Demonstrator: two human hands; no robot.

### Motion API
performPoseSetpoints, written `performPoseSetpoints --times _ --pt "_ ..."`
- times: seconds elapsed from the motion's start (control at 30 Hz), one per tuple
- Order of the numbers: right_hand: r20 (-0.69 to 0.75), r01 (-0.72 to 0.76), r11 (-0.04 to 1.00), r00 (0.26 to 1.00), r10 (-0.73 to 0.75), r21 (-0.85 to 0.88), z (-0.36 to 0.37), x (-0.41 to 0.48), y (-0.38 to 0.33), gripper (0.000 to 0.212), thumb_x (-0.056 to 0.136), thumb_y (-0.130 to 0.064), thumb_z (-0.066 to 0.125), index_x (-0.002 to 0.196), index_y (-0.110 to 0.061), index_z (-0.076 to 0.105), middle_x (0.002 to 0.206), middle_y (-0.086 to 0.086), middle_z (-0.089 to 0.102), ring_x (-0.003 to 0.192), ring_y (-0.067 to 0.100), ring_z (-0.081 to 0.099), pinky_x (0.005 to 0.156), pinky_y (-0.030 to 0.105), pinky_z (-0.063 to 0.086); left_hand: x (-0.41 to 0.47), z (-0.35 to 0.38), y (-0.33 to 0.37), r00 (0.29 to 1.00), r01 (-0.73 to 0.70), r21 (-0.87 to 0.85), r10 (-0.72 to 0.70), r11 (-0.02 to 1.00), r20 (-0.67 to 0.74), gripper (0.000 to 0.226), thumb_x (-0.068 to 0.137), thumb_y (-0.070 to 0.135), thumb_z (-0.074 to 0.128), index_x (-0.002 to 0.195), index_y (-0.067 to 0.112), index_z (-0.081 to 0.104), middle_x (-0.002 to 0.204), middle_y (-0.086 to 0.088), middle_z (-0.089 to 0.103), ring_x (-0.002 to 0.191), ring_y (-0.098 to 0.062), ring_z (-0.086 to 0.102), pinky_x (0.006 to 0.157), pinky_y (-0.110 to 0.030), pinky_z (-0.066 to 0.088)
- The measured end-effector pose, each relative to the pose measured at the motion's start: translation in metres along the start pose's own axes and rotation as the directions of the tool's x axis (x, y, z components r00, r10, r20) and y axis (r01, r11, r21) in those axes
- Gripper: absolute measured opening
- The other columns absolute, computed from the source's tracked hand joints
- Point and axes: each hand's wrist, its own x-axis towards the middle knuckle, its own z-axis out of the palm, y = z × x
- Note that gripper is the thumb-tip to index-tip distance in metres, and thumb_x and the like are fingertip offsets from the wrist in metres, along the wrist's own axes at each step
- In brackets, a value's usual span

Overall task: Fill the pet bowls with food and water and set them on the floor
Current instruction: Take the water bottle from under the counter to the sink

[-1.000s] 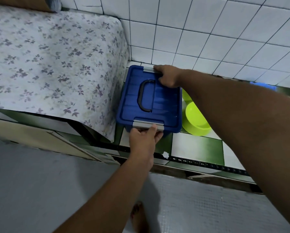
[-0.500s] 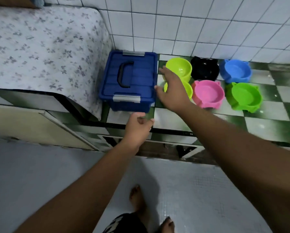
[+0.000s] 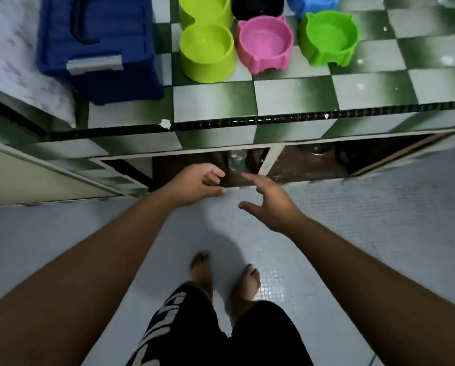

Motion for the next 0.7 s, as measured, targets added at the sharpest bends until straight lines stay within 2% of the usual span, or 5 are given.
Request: performPoseSetpoints --times 0.13,0.33,0.43,0.53,0.7 --pt "0.011 -0.22 0.957 0.975 0.222 0.191 0.045 0.043 0.056 0.049 0.084 -0.029 0.079 0.127 -0.015 0.061 0.118 -0.002 0.066 0.109 0.01 0.061 0.099 0.039 0.052 0.055 0.044 -0.054 0.996 0.051 0.051 -0.055 0.997 0.069 0.037 0.081 0.027 0.087 0.113 0.021 0.068 0.102 -0.009 0.072 0.087 -0.016 0.065 0.088 -0.039 0.055" --pt "-0.079 -0.233 0.906 0.958 0.277 0.354 0.099 0.146 0.141 0.047 0.08 -0.026 0.083 0.117 -0.017 0.056 0.107 -0.008 0.064 0.098 0.006 0.061 0.085 0.015 0.048 0.167 0.088 -0.157 0.988 0.143 0.005 -0.143 0.99 0.061 0.042 0.079 0.034 0.088 0.112 0.018 0.068 0.096 -0.006 0.071 0.088 -0.021 0.065 0.07 -0.024 0.048" --pt "-0.196 -0.161 0.908 0.948 0.252 0.386 0.128 0.211 0.185 0.073 0.061 -0.049 0.088 0.119 -0.017 0.059 0.115 -0.005 0.07 0.107 0.011 0.067 0.098 0.036 0.054 0.23 0.106 -0.201 0.982 0.188 -0.085 -0.186 0.978 0.037 0.052 0.079 0.031 0.089 0.118 0.016 0.059 0.097 -0.004 0.066 0.083 -0.014 0.061 0.062 -0.02 0.044" --pt "-0.305 -0.108 0.923 0.924 0.23 0.37 0.157 0.269 0.225 0.108 0.04 -0.071 0.088 0.129 -0.024 0.05 0.124 -0.002 0.062 0.115 0.014 0.061 0.101 0.038 0.052 0.295 0.118 -0.24 0.982 0.182 -0.152 -0.188 0.972 -0.028 0.082 0.065 0.039 0.095 0.133 0.017 0.053 0.12 -0.01 0.063 0.101 -0.015 0.063 0.082 -0.026 0.052" --pt "-0.458 -0.016 0.932 0.868 0.193 0.361 0.166 0.322 0.257 0.124 0.056 -0.049 0.093 0.153 -0.022 0.021 0.149 0.002 0.038 0.135 0.018 0.039 0.113 0.032 0.035 0.394 0.131 -0.274 0.983 0.075 -0.345 -0.128 0.936 -0.134 0.078 0.085 0.006 0.081 0.15 0.016 0.038 0.136 -0.001 0.052 0.126 -0.015 0.055 0.09 -0.016 0.05"
